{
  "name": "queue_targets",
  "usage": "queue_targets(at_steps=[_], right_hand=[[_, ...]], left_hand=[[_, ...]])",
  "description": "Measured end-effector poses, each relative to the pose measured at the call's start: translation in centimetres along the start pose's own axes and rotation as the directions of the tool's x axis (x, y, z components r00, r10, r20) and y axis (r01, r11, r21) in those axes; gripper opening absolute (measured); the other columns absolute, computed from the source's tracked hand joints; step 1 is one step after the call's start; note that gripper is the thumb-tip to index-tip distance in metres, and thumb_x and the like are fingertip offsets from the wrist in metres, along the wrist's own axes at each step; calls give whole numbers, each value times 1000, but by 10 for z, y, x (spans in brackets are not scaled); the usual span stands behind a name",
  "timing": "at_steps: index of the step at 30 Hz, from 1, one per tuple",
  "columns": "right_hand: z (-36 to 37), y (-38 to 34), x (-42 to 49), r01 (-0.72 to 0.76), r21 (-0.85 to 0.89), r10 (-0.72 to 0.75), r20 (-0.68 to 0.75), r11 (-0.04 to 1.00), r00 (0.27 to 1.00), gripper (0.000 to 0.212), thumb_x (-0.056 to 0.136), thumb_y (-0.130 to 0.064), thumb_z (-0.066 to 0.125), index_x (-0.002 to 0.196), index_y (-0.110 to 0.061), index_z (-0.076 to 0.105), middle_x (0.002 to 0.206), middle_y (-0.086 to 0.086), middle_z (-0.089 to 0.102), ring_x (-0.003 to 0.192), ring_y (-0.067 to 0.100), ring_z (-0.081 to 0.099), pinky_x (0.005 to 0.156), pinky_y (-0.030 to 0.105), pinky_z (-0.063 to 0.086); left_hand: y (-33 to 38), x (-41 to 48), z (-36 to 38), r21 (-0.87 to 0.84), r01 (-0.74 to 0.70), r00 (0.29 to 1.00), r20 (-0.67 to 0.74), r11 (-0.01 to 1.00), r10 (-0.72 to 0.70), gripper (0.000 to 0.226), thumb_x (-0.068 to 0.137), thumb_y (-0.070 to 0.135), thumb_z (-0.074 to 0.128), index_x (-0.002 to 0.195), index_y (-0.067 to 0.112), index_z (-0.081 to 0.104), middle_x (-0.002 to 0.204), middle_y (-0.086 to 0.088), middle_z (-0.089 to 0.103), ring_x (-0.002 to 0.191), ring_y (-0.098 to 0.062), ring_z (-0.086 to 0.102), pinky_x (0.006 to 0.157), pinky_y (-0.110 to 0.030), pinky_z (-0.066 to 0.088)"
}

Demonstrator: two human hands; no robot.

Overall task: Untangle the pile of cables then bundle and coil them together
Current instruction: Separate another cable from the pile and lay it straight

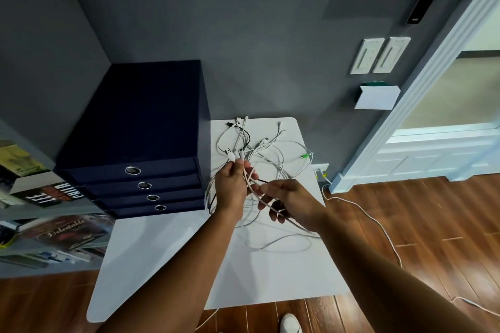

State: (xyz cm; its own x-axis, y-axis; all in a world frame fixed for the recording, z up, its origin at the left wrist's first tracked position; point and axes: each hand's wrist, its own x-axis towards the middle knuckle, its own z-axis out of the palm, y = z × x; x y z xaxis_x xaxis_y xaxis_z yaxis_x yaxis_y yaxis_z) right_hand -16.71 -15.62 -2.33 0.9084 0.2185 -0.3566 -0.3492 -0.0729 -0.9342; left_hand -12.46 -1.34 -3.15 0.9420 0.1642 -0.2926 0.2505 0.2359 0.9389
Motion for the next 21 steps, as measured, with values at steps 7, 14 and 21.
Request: queue_targets(at_steps=[7,14,21], right_hand=[[12,-26,28,-9,-108,-36,-404,994,914,43,92,-39,64,80,2,63,55,4,50,43,19,41,38,19,30],[-31,-55,30,177,183,-24,-628,967,778,34,106,-29,41,84,-7,54,67,9,66,35,16,47,40,22,37],[-130,-25,12,248,296,155,-871,922,465,15,98,-5,42,91,-12,54,64,11,52,43,17,44,37,14,32]], left_hand=[[-5,-10,7,126,-109,992,83,986,99,34,106,26,45,81,8,58,72,-12,66,59,-22,64,54,-28,50],[-6,-7,-4,-85,-26,1000,5,996,27,37,108,21,40,74,8,48,50,1,50,45,-15,56,59,-34,55],[-10,-3,-12,-34,-3,999,-47,999,1,36,107,31,42,76,16,47,56,3,34,41,-9,29,39,-20,32]])
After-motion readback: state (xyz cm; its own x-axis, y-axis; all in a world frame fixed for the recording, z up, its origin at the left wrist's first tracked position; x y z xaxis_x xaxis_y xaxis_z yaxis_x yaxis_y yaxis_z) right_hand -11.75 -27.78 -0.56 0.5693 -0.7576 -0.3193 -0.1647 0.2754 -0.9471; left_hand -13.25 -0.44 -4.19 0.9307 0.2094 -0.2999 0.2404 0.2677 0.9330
